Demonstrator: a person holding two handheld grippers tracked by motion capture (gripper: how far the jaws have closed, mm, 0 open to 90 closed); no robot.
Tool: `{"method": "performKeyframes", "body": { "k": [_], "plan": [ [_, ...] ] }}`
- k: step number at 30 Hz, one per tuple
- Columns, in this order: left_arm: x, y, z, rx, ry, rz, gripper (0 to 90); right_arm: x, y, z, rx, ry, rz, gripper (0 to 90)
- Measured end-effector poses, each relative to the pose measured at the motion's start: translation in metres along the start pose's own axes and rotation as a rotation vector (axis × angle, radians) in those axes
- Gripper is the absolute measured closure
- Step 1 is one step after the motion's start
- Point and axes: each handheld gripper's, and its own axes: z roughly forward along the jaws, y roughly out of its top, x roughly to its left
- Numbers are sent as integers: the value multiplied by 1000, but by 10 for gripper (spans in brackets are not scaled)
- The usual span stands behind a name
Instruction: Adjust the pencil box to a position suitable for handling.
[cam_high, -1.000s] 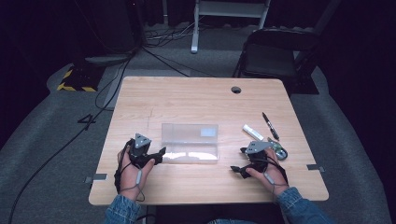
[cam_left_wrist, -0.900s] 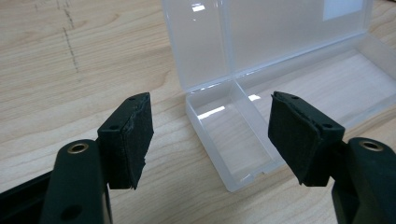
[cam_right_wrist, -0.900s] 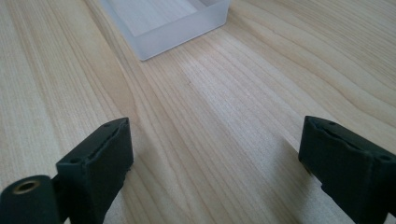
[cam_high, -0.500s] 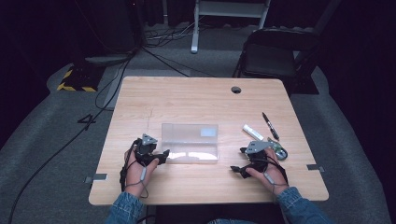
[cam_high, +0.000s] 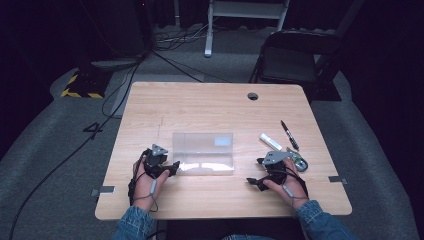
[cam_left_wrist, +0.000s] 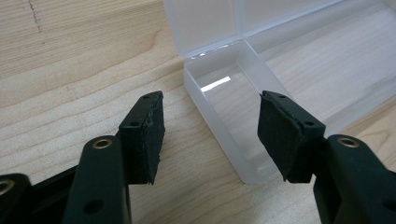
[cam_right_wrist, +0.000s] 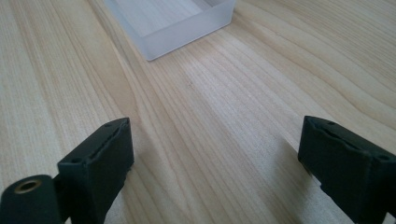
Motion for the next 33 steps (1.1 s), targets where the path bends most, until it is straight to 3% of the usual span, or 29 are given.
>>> {"method": "performKeyframes", "body": {
  "k": [4,8,17,21,23,27,33],
  "plan": [
    [-2,-1,2,2,-10,27,481,0,0,0,0,0,0,106],
    [-9,-2,4,-5,10,114,508,0,0,0,1,0,-2,111],
    [-10,-6,4,-30,5,119,535,3,-1,-2,-7,3,-2,157],
    [-10,-8,4,-39,-2,126,535,3,-2,-7,-3,14,-13,246],
    [-10,-8,4,-43,-7,132,534,3,1,-15,-8,23,-9,234],
    [-15,-9,4,-36,-16,140,535,-1,5,-35,-54,-1,3,236],
    [-23,-12,2,-33,-37,171,536,-13,3,-54,-76,-41,38,240]
  ]
}}
